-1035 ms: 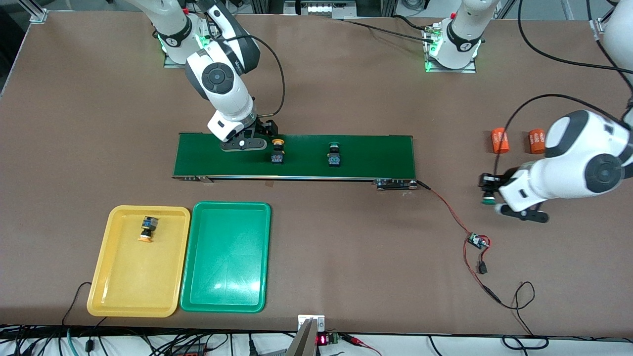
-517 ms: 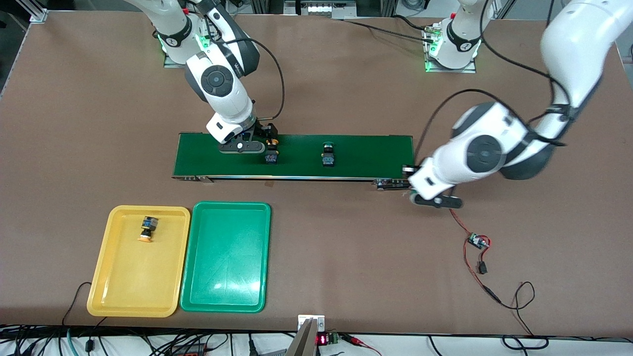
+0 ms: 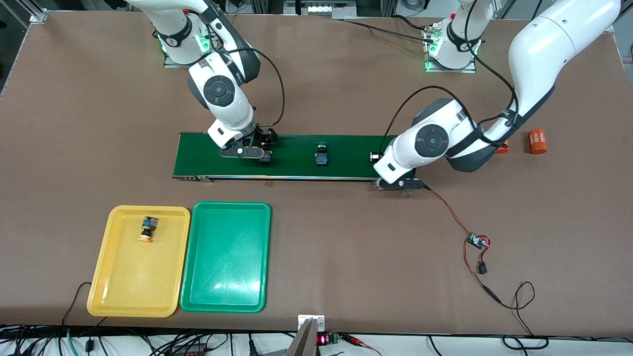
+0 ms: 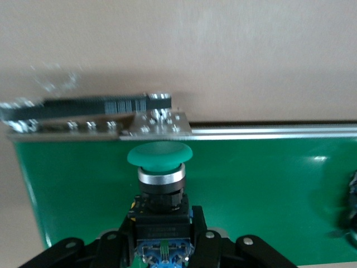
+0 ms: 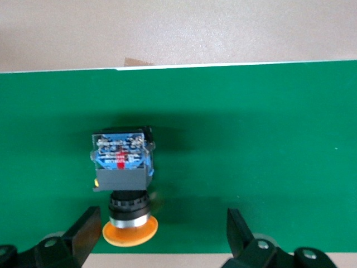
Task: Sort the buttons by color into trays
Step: 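Place the green button on the belt with the left gripper, then drop the orange button into the yellow tray while the left gripper returns, then grasp an orange cylinder with the left gripper while the right grasps a green button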
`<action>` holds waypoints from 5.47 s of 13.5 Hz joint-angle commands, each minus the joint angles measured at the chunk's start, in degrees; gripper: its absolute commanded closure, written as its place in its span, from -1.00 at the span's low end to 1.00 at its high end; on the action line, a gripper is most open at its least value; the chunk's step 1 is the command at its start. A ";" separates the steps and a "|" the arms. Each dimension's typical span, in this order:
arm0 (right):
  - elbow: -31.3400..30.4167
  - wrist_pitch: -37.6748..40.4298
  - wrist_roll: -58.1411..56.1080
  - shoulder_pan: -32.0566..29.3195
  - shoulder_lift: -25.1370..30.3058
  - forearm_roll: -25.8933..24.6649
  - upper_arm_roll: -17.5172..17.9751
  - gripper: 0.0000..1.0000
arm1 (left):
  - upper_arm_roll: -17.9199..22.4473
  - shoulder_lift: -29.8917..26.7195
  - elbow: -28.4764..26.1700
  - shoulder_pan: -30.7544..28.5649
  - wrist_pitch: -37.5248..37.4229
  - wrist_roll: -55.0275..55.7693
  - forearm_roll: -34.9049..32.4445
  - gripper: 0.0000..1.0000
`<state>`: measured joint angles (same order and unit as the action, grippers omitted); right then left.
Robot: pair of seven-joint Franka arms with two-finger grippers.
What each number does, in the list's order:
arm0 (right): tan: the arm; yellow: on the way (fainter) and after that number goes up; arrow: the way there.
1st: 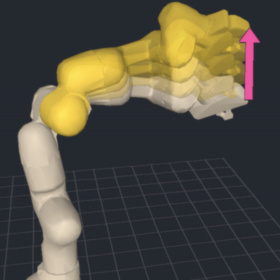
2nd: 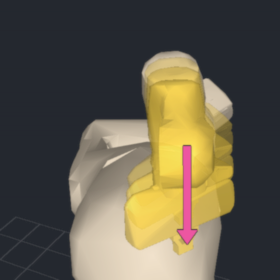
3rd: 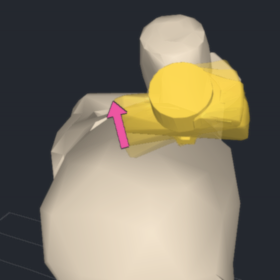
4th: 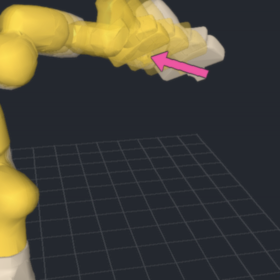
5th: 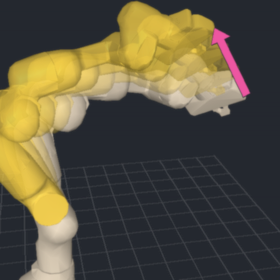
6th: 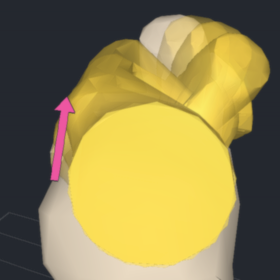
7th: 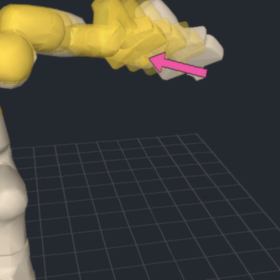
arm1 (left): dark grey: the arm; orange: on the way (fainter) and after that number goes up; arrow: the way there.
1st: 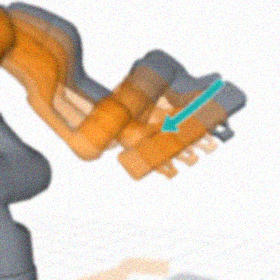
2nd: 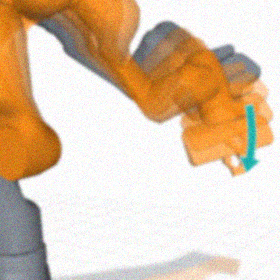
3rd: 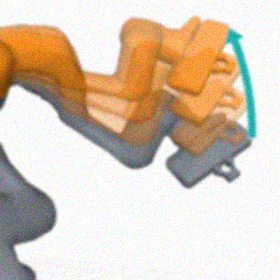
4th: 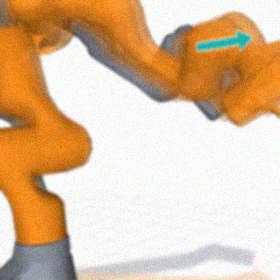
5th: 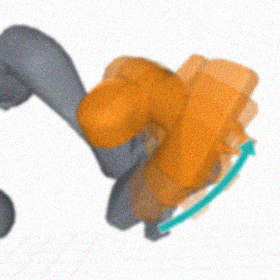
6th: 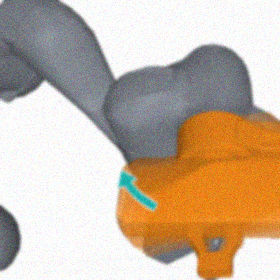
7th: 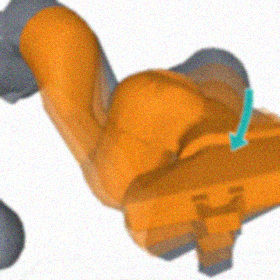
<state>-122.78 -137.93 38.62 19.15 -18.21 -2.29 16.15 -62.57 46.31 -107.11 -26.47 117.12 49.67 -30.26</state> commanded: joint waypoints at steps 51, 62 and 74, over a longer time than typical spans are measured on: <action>12.75 4.39 -31.78 -14.41 -1.23 -4.30 -9.91 -1.00 | 52.36 -34.88 -31.39 4.24 14.78 -57.57 14.88 -0.97; 4.83 14.71 -17.53 -12.39 8.19 4.48 -0.25 -1.00 | 50.81 -33.57 -30.82 3.53 23.26 -56.96 16.37 0.59; 3.87 1.80 -7.24 -5.44 -1.03 4.14 0.90 -1.00 | 23.39 -27.24 -7.59 6.52 5.49 -73.96 23.50 0.44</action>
<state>-118.02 -133.37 30.81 13.08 -18.24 1.35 16.99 -36.49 16.74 -116.70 -20.42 123.50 -14.67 -7.59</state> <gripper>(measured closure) 0.000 0.498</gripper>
